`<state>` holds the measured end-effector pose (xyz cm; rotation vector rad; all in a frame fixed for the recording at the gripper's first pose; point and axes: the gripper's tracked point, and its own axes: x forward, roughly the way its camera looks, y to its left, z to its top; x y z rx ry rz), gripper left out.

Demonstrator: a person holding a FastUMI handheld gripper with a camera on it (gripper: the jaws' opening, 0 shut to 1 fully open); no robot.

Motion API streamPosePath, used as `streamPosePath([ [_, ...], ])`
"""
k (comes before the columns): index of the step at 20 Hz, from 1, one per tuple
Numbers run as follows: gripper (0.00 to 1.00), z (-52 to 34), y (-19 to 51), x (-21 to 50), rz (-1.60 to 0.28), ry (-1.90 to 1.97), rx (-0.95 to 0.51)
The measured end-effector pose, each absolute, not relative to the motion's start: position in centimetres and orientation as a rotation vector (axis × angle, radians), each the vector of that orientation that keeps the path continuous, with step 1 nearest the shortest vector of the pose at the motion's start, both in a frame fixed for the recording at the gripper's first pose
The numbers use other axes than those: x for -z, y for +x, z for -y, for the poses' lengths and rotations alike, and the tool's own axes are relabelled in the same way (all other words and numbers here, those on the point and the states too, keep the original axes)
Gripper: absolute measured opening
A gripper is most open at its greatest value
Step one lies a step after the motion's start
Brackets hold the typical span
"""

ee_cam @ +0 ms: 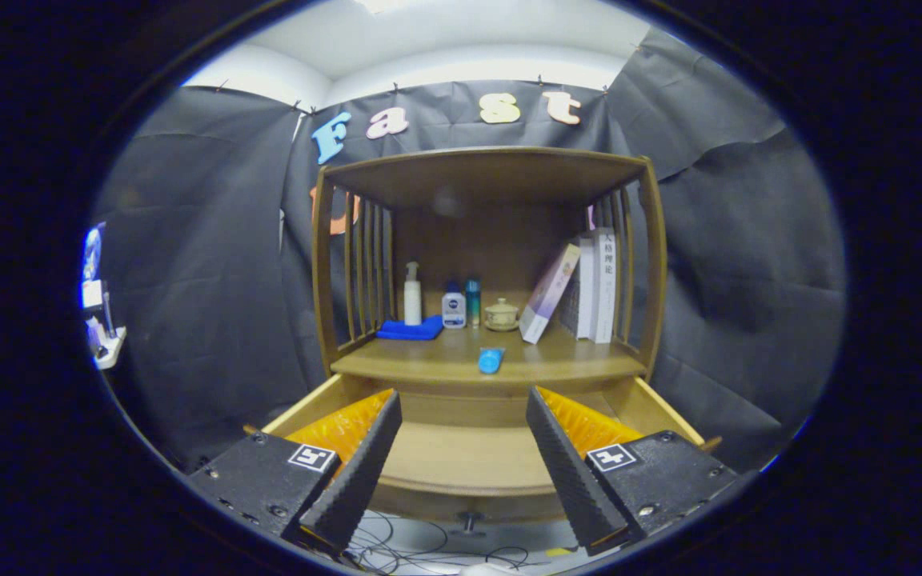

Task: Pull open the drawer, take out the items inside it, and place them on the countertop above the cabinet.

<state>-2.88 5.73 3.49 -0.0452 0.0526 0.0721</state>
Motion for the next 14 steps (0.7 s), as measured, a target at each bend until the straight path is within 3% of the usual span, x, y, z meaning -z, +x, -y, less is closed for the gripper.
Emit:
streamPosePath([
  [8,0.99,-4.1,-5.2,8.2,-0.150,-0.106,0.010],
  [14,0.99,-3.8,-3.2,11.8,-0.189,-0.109,0.025],
])
